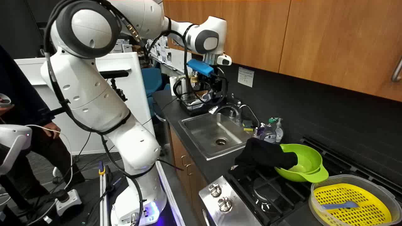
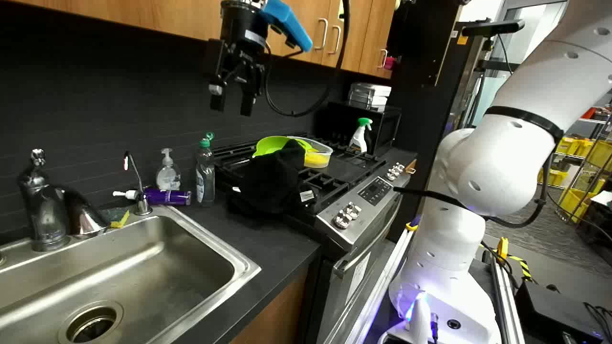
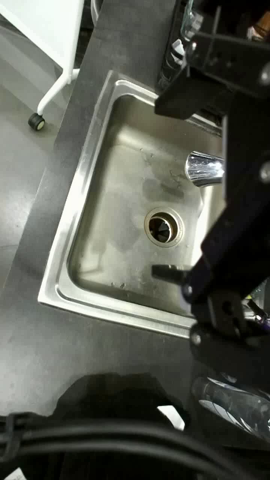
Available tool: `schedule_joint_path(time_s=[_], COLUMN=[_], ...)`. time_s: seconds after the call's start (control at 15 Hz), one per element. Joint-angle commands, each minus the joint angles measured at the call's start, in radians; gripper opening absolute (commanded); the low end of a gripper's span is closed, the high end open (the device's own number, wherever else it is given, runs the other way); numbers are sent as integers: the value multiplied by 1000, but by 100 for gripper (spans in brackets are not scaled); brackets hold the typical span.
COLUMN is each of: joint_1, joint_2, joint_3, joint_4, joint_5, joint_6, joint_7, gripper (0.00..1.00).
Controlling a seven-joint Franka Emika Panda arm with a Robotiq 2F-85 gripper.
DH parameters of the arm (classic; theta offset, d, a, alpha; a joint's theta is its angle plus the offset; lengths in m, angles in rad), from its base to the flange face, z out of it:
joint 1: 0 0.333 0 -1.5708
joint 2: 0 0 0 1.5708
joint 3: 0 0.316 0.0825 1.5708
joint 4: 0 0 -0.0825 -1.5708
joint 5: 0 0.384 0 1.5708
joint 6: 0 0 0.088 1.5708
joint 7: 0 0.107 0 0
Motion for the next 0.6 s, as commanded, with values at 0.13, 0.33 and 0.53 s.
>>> schedule_joint_path(time_s=[0.13, 0.33, 0.53], joint_1=[-15, -15, -15], joint_2=[0, 0, 0], joint_3=[13, 13, 13], joint_4=[3, 3, 3], joint_5=[5, 5, 5], joint_6=[-3, -3, -3], joint_7=[-4, -4, -4], gripper=[100, 100, 100])
